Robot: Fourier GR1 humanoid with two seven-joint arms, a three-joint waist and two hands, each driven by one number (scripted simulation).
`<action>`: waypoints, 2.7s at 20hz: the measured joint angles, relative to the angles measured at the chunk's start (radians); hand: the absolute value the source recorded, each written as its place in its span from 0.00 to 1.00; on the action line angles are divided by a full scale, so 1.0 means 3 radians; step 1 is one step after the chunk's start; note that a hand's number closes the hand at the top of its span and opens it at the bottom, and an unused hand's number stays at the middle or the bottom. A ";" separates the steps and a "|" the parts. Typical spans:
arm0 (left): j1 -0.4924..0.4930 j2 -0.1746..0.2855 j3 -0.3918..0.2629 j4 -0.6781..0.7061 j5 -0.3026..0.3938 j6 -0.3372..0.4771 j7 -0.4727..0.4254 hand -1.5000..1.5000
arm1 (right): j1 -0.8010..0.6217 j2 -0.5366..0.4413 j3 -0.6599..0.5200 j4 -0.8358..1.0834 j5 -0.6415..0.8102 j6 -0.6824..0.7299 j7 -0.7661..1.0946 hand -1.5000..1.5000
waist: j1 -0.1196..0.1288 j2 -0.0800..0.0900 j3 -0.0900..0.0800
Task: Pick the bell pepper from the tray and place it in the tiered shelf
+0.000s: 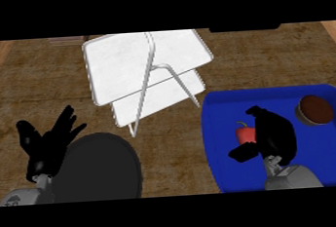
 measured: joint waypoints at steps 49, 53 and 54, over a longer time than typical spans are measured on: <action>0.0017 -0.0098 0.0135 -0.0098 -0.0145 -0.0084 0.0179 0.50 | -0.3401 0.0635 0.0011 -0.1050 -0.1714 0.0323 0.0844 1.00 | 0.0003 0.0015 0.0008; 0.0031 -0.0116 0.0138 -0.0104 -0.0141 -0.0119 0.0138 0.50 | -0.3821 0.0582 -0.0354 -0.0580 -0.1850 0.0404 0.0725 1.00 | 0.0008 0.0023 0.0007; 0.0034 -0.0127 0.0136 -0.0109 -0.0152 -0.0107 0.0135 0.50 | -0.3906 0.0576 -0.0419 -0.0459 -0.1875 0.0418 0.0694 1.00 | 0.0010 0.0025 0.0009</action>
